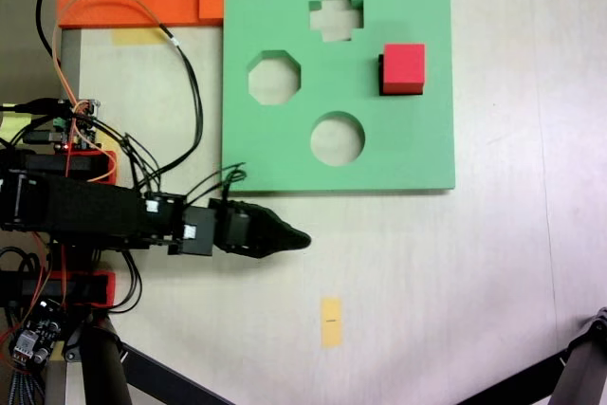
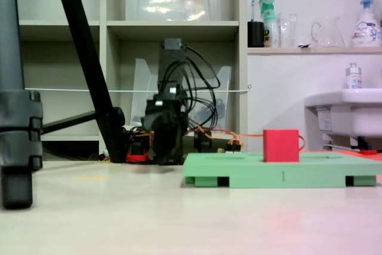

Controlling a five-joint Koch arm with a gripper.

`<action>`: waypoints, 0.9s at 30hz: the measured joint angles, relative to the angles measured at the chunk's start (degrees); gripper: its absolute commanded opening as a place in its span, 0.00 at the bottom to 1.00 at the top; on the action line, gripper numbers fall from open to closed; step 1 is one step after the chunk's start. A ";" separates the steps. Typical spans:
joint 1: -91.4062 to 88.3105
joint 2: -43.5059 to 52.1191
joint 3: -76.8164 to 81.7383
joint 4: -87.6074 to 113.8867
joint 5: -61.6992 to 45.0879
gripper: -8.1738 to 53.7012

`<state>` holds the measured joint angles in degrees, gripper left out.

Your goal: Put the square block into the corresponding hole

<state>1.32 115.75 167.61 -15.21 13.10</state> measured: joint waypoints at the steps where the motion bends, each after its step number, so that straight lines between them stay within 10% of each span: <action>1: -0.18 1.93 2.99 0.09 -1.05 0.70; 27: -0.35 12.92 8.09 12.66 -2.64 0.68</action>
<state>0.97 128.67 175.69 -2.55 10.46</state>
